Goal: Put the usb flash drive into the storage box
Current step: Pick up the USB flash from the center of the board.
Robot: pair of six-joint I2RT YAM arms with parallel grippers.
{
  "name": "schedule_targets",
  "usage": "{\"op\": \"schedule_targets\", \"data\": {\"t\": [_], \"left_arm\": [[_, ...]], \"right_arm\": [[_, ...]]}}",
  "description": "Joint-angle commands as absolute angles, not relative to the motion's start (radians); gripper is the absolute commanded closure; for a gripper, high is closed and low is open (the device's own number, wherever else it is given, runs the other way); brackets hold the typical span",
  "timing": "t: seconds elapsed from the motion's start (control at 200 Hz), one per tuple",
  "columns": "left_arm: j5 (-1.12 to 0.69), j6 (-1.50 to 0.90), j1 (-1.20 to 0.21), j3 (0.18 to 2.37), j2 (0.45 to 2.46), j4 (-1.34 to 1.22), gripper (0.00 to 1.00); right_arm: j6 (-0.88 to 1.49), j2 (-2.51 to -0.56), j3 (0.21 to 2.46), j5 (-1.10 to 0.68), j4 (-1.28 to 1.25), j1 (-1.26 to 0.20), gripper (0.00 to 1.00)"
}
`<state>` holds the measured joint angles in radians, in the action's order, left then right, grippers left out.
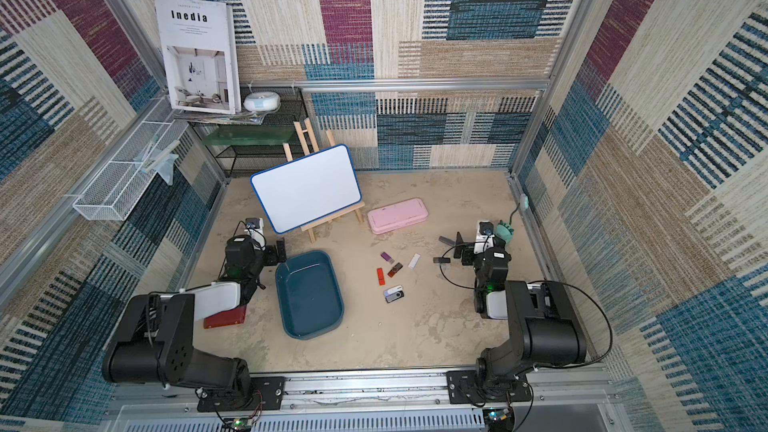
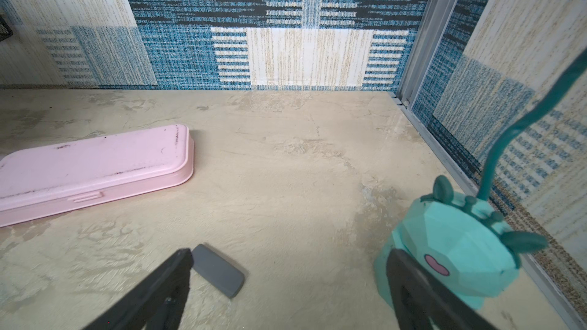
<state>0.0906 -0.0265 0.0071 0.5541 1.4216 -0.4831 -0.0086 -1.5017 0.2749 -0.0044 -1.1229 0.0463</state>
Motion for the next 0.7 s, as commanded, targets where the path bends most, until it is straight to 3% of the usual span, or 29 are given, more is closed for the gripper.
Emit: {"op": "schedule_targets", "data": {"t": [0.0,0.115,0.3,0.366,0.436,0.696], "left_arm": [[0.291,-0.175,0.007,0.773,1.347,0.008,0.01],[0.203,-0.26,0.005,0.769,1.287,0.057,0.01],[0.134,-0.41,0.003,0.647,1.065,0.055,0.01],[0.185,-0.559,-0.001,0.625,1.0,0.124,0.01],[0.106,-0.622,0.0,0.588,0.937,0.119,0.01],[-0.104,-0.596,-0.001,0.867,0.854,0.65,0.01]], "right_arm": [[0.0,-1.425,0.329,0.009,-1.018,0.042,0.01],[0.083,-1.271,0.483,0.093,-0.693,0.039,0.01],[0.206,-1.177,0.657,0.006,-0.367,0.039,0.01],[0.28,-1.179,0.679,-0.027,-0.315,0.038,0.01],[0.314,-1.188,0.684,-0.091,-0.277,0.04,0.01],[0.346,-1.246,0.738,-0.176,-0.029,0.039,0.01]]}}
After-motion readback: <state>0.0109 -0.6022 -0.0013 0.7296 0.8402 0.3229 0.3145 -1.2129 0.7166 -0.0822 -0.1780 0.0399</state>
